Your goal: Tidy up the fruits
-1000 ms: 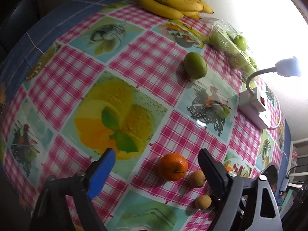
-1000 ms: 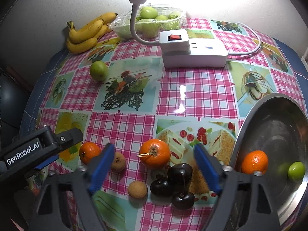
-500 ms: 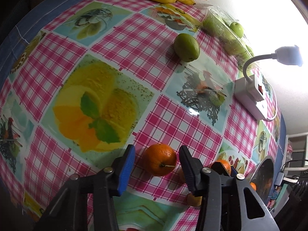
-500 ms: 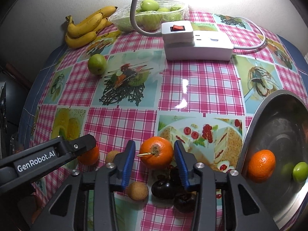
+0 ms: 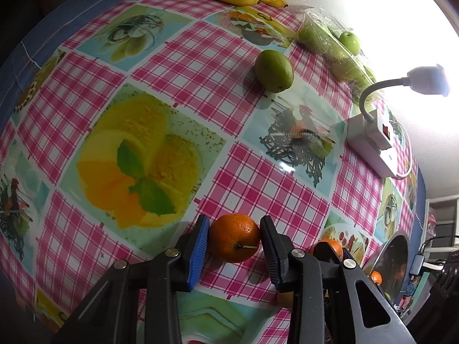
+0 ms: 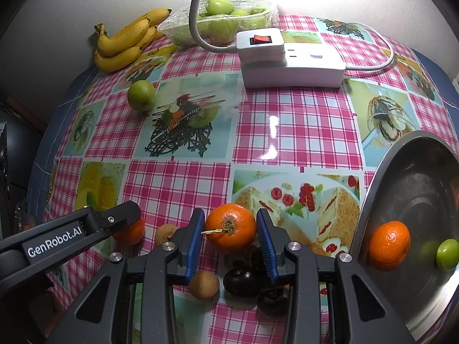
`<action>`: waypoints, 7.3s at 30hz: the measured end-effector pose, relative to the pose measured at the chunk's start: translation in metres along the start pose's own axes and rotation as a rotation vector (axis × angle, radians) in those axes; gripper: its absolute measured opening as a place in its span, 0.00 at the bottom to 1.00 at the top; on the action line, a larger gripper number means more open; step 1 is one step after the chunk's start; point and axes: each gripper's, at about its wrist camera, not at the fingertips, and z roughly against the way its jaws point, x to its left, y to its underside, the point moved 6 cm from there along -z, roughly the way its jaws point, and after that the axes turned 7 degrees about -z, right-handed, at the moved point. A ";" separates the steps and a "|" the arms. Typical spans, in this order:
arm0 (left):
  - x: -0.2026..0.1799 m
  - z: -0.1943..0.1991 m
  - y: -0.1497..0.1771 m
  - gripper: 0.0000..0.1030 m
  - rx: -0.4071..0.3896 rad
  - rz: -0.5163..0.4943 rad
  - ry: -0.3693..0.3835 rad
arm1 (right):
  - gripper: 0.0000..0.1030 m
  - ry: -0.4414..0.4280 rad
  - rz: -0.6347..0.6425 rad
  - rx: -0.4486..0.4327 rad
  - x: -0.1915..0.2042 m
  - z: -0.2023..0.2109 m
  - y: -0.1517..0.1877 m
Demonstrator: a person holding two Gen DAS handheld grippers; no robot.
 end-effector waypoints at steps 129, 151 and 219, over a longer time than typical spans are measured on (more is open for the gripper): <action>-0.147 0.021 0.048 0.45 -0.049 -0.387 -0.026 | 0.61 0.290 -0.349 -0.120 -0.194 0.108 0.002; -0.123 0.025 0.041 0.78 -0.050 -0.356 -0.077 | 0.69 0.279 -0.347 -0.103 -0.190 0.102 0.005; -0.025 0.092 -0.001 1.00 -0.232 -0.226 -0.188 | 1.00 0.095 -0.077 -0.129 -0.059 0.090 0.000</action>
